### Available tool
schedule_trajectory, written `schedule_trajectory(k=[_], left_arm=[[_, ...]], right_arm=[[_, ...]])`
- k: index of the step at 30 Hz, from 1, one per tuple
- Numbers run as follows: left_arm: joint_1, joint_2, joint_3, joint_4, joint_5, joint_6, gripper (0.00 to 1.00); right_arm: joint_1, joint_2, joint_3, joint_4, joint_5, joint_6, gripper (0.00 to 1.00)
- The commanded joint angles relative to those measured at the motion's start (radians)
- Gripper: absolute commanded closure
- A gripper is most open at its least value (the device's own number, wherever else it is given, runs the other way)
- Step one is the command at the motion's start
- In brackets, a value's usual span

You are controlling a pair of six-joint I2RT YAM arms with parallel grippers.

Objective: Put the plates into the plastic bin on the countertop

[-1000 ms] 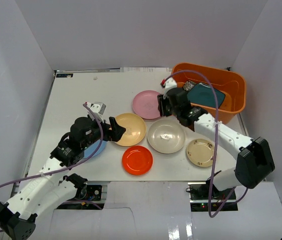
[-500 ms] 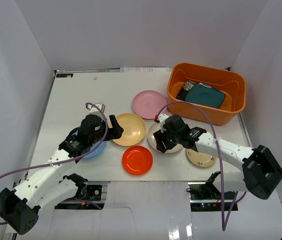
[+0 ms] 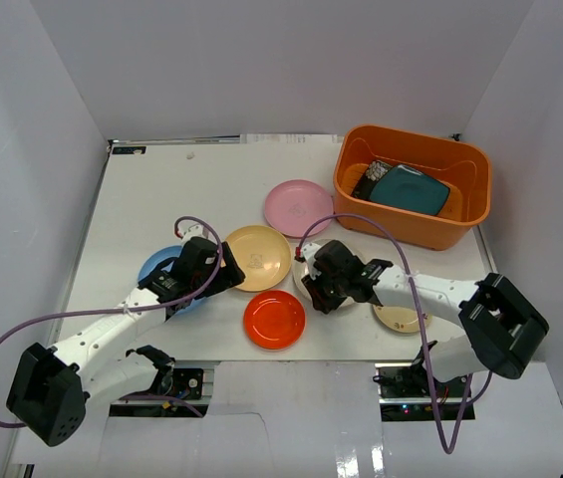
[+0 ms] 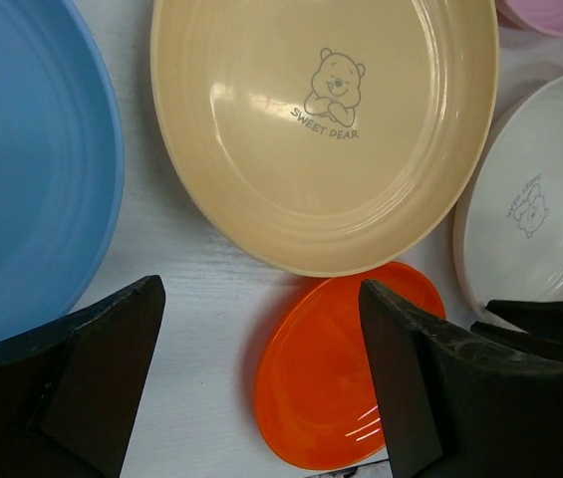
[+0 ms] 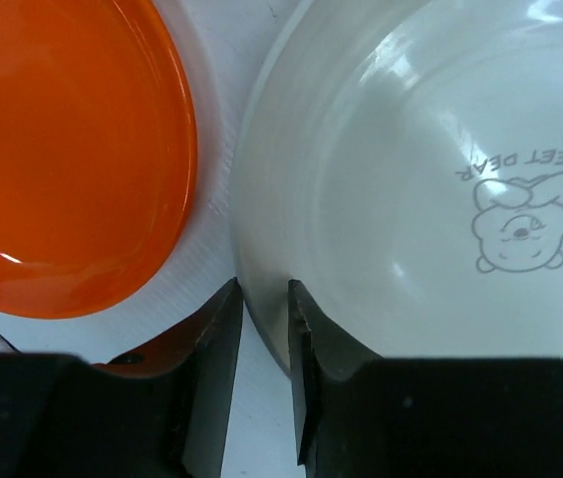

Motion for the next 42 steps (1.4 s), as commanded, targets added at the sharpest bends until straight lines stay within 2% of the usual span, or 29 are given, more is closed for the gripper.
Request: schedule_trajectory(k=[1, 2, 5, 11, 15, 19, 22, 23, 26, 27, 29, 30, 34, 36, 42], left_arm=[[-0.001, -0.009, 0.001, 0.026, -0.031, -0.008, 0.12], [-0.003, -0.009, 0.000, 0.029, -0.033, -0.002, 0.13], [-0.008, -0.008, 0.003, 0.035, -0.031, 0.004, 0.14], [-0.011, 0.006, 0.003, 0.049, -0.050, 0.006, 0.16], [-0.015, 0.005, 0.000, 0.075, -0.120, -0.008, 0.23], [-0.015, 0.005, -0.034, 0.167, -0.136, -0.011, 0.29], [-0.017, 0.038, -0.035, 0.175, -0.146, -0.026, 0.30], [-0.018, 0.054, -0.035, 0.177, -0.154, -0.026, 0.30], [-0.018, 0.057, -0.046, 0.181, -0.194, -0.031, 0.30], [-0.018, 0.058, -0.055, 0.187, -0.203, -0.033, 0.30], [-0.018, 0.065, -0.061, 0.209, -0.208, -0.033, 0.28], [-0.018, 0.078, -0.063, 0.215, -0.205, -0.034, 0.28], [-0.020, 0.140, -0.058, 0.253, -0.206, -0.034, 0.28], [-0.020, 0.182, -0.057, 0.279, -0.202, -0.031, 0.28], [-0.023, 0.267, -0.035, 0.313, -0.214, -0.036, 0.31]], right_arm=[[0.033, 0.000, -0.001, 0.010, 0.054, -0.003, 0.71], [0.037, -0.003, -0.003, 0.001, 0.092, 0.008, 0.81], [0.069, -0.024, 0.002, -0.029, 0.128, 0.022, 0.90], [0.174, -0.136, 0.123, -0.164, 0.238, 0.073, 0.92], [0.192, -0.226, 0.262, -0.187, 0.267, 0.076, 0.92], [0.192, -0.201, 0.449, -0.164, 0.350, 0.021, 0.92], [0.189, -0.141, 0.601, -0.171, 0.512, -0.062, 0.92], [0.185, -0.127, 0.664, -0.180, 0.586, -0.137, 0.92], [0.076, -0.078, 0.733, -0.179, 0.639, -0.190, 0.92], [-0.012, -0.061, 0.758, -0.176, 0.633, -0.214, 0.92], [-0.103, -0.040, 0.775, -0.179, 0.622, -0.226, 0.92], [-0.187, -0.020, 0.782, -0.174, 0.590, -0.239, 0.92], [-0.346, 0.068, 0.799, -0.162, 0.524, -0.259, 0.92], [-0.436, 0.126, 0.807, -0.130, 0.432, -0.251, 0.92], [-0.567, 0.261, 0.855, -0.121, 0.380, -0.217, 0.92]])
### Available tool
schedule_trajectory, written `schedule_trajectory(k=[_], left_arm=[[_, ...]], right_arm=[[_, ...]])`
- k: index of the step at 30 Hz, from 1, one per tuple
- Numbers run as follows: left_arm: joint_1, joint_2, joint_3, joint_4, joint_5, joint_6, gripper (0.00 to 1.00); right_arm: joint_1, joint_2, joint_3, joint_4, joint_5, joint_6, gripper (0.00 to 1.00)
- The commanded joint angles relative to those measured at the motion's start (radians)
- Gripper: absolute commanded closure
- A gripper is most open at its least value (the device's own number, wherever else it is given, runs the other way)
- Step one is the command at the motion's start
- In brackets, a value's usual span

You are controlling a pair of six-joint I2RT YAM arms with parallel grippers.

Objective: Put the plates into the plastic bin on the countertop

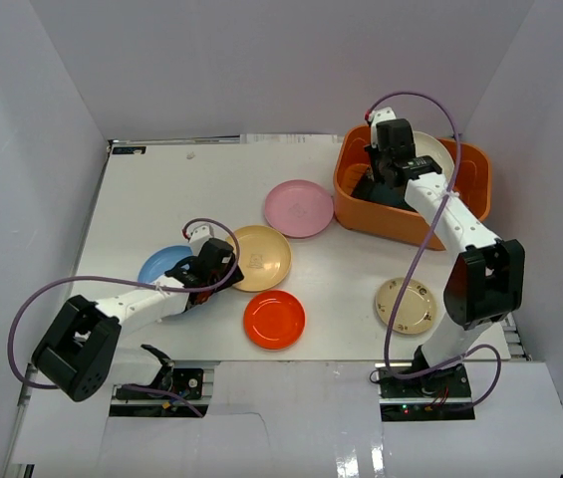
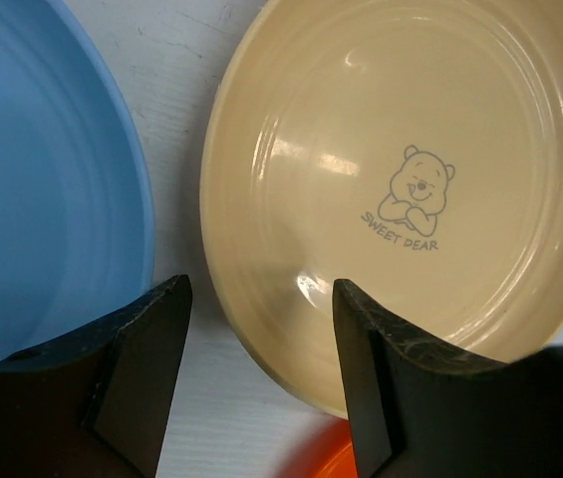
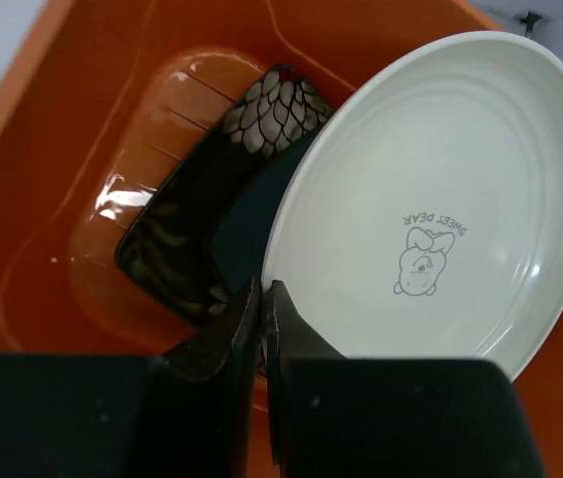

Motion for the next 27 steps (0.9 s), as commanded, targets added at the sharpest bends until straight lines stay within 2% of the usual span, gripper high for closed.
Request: schedule_trajectory(k=[1, 3, 6, 10, 11, 12, 13, 14, 17, 20, 22, 27], left_arm=[[-0.009, 0.031, 0.017, 0.047, -0.032, -0.005, 0.31], [-0.007, 0.046, 0.020, 0.059, -0.034, -0.004, 0.33], [-0.007, 0.069, 0.026, 0.076, -0.029, -0.002, 0.41], [-0.009, 0.076, 0.030, 0.079, -0.025, -0.001, 0.58], [-0.007, 0.076, 0.030, 0.079, -0.029, -0.001, 0.65], [-0.007, 0.072, 0.031, 0.079, -0.031, -0.002, 0.70], [-0.007, 0.071, 0.033, 0.078, -0.032, -0.002, 0.74], [-0.007, 0.068, 0.036, 0.076, -0.035, -0.001, 0.83], [-0.009, 0.053, 0.046, 0.061, -0.048, -0.002, 1.00], [-0.009, 0.020, 0.042, 0.056, -0.060, 0.002, 1.00], [-0.009, -0.015, 0.045, 0.041, -0.074, 0.007, 1.00], [-0.012, -0.125, 0.051, 0.012, -0.103, 0.014, 1.00]], right_arm=[[-0.048, 0.011, 0.047, 0.074, -0.071, 0.022, 0.92], [-0.076, 0.034, 0.035, 0.088, -0.099, 0.043, 0.92], [-0.084, 0.077, 0.021, 0.089, -0.085, 0.065, 0.91], [-0.100, 0.107, -0.004, 0.088, -0.089, 0.088, 0.85], [-0.105, 0.112, -0.007, 0.092, -0.091, 0.096, 0.78], [-0.105, 0.112, -0.014, 0.095, -0.093, 0.111, 0.72], [-0.107, 0.111, -0.018, 0.097, -0.102, 0.117, 0.62], [-0.107, 0.103, -0.019, 0.098, -0.111, 0.125, 0.58], [-0.105, 0.060, -0.036, 0.112, -0.172, 0.145, 0.44], [-0.097, -0.001, -0.068, 0.138, -0.230, 0.154, 0.42], [-0.070, -0.058, -0.097, 0.157, -0.266, 0.186, 0.32], [0.050, -0.164, -0.168, 0.204, -0.310, 0.183, 0.20]])
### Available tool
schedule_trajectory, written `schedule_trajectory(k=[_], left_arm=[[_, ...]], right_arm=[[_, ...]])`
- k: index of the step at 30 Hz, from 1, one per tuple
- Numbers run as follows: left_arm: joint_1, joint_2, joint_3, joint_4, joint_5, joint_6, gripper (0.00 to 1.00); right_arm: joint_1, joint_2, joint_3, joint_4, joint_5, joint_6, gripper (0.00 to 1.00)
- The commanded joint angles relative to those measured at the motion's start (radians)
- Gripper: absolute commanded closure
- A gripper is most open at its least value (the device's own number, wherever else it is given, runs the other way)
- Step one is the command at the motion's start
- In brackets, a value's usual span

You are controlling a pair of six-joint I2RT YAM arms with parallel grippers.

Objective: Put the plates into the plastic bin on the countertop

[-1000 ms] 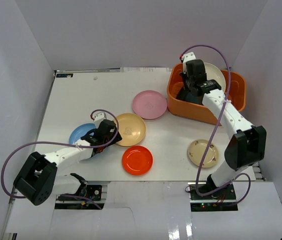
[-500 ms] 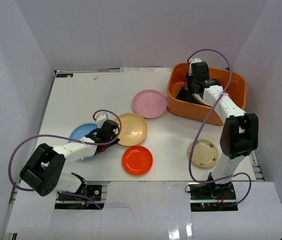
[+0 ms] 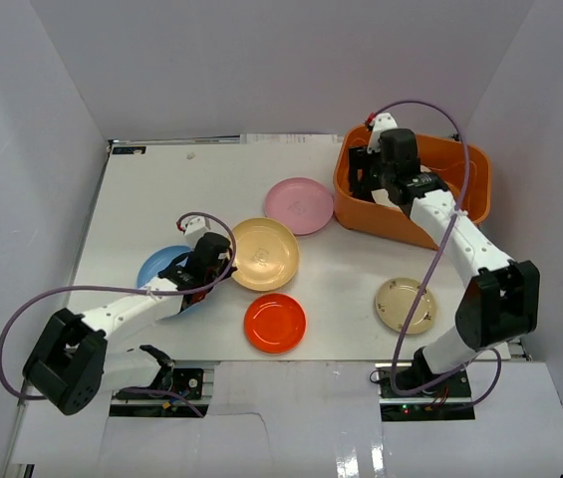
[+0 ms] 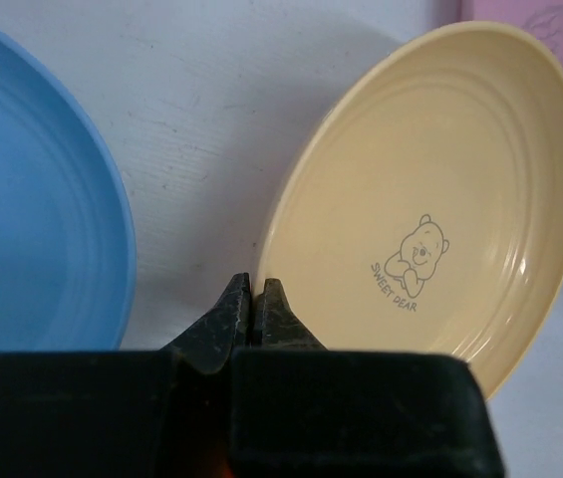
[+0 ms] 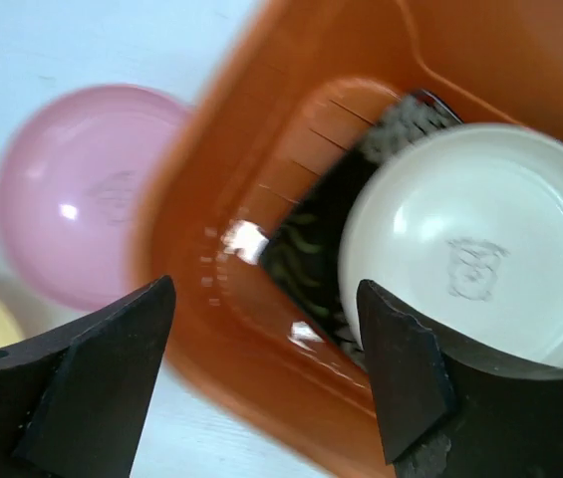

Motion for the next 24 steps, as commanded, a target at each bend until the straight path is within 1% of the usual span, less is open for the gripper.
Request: schedule_trajectory(k=[1, 3, 4, 6, 8, 12, 13, 15, 17, 18, 19, 20, 21, 22, 23, 24], left_arm=[[-0.006, -0.134, 0.017, -0.005, -0.040, 0.014, 1.00], [-0.010, -0.182, 0.019, -0.004, -0.020, 0.028, 1.00], [-0.010, -0.206, 0.019, -0.004, -0.007, 0.031, 1.00], [-0.011, -0.268, 0.017, 0.001, 0.019, 0.039, 1.00], [-0.011, -0.312, 0.017, -0.001, 0.071, 0.051, 1.00], [-0.013, -0.366, 0.017, -0.001, 0.114, 0.051, 1.00], [-0.013, -0.375, 0.019, -0.001, 0.123, 0.051, 1.00], [-0.013, -0.397, 0.025, 0.001, 0.144, 0.056, 1.00], [-0.013, -0.414, 0.029, 0.002, 0.166, 0.057, 1.00], [-0.013, -0.427, 0.035, 0.004, 0.174, 0.059, 1.00], [-0.013, -0.435, 0.039, 0.004, 0.180, 0.060, 1.00], [-0.013, -0.444, 0.042, 0.004, 0.193, 0.062, 1.00], [-0.013, -0.449, 0.046, 0.002, 0.201, 0.071, 1.00], [-0.013, -0.460, 0.057, 0.001, 0.209, 0.078, 0.98], [-0.013, -0.464, 0.061, -0.004, 0.218, 0.088, 0.91], [-0.013, -0.472, 0.068, -0.008, 0.232, 0.097, 0.71]], right_arm=[[0.124, -0.105, -0.038, 0.093, -0.088, 0.004, 0.17], [0.170, -0.123, -0.050, 0.093, -0.137, -0.004, 0.15], [0.212, -0.132, -0.057, 0.091, -0.195, -0.005, 0.13], [0.249, -0.132, -0.067, 0.074, -0.243, -0.011, 0.10], [0.298, -0.126, -0.077, 0.059, -0.310, -0.011, 0.10], [0.313, -0.130, -0.116, 0.086, -0.327, 0.015, 0.14], [0.315, -0.129, -0.121, 0.091, -0.358, 0.024, 0.18], [0.319, -0.118, -0.127, 0.093, -0.396, 0.044, 0.22], [0.327, -0.110, -0.132, 0.093, -0.398, 0.055, 0.26], [0.329, -0.104, -0.133, 0.093, -0.393, 0.062, 0.33], [0.330, -0.104, -0.136, 0.097, -0.386, 0.084, 0.42], [0.333, -0.109, -0.143, 0.103, -0.378, 0.096, 0.54], [0.332, -0.122, -0.152, 0.134, -0.364, 0.110, 0.75], [0.332, -0.132, -0.167, 0.151, -0.352, 0.134, 0.85], [0.333, -0.142, -0.175, 0.168, -0.341, 0.147, 0.92], [0.333, -0.156, -0.179, 0.180, -0.320, 0.154, 0.92]])
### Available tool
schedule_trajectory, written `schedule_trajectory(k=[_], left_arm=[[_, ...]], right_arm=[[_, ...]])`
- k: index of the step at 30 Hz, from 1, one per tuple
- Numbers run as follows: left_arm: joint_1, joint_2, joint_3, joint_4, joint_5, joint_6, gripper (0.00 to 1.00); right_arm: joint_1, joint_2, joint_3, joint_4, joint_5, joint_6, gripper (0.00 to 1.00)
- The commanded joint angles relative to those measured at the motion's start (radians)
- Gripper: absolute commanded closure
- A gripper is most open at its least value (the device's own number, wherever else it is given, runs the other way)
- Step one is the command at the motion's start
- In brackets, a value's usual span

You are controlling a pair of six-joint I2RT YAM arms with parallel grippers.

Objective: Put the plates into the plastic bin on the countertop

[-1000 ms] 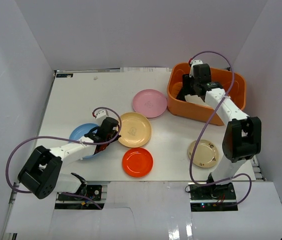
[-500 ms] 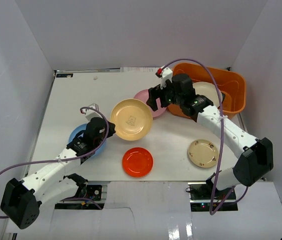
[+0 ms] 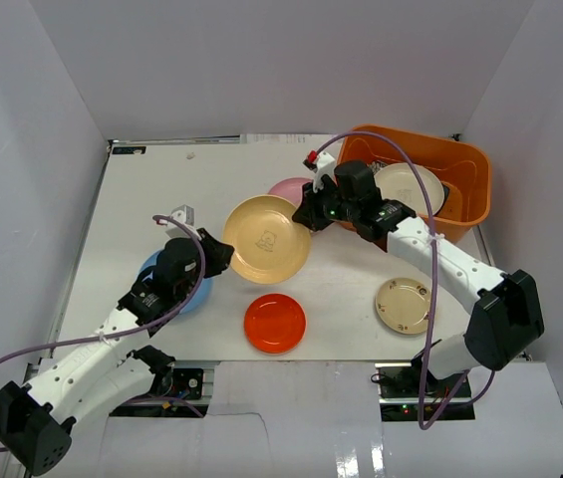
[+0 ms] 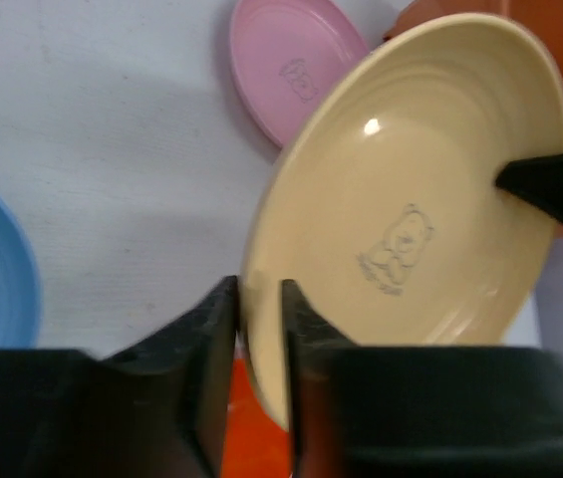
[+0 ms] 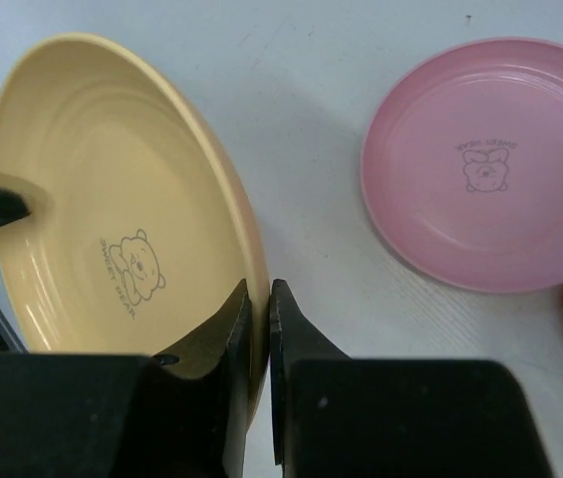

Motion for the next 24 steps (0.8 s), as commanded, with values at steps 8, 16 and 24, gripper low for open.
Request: schedule_trajectory(k=[8, 16, 24], left_arm=[[-0.008, -0.141, 0.162, -0.083, 0.183, 0.152, 0.02], [-0.008, -0.260, 0.183, -0.273, 0.247, 0.363, 0.02], [-0.008, -0.377, 0.083, -0.252, 0.217, 0.411, 0.02]], right_arm=[[-0.112, -0.087, 0.066, 0.094, 0.181, 0.093, 0.92], [-0.587, -0.064, 0.076, 0.112, 0.299, 0.222, 0.92], [-0.767, 0.101, 0.079, 0.110, 0.334, 0.251, 0.92]])
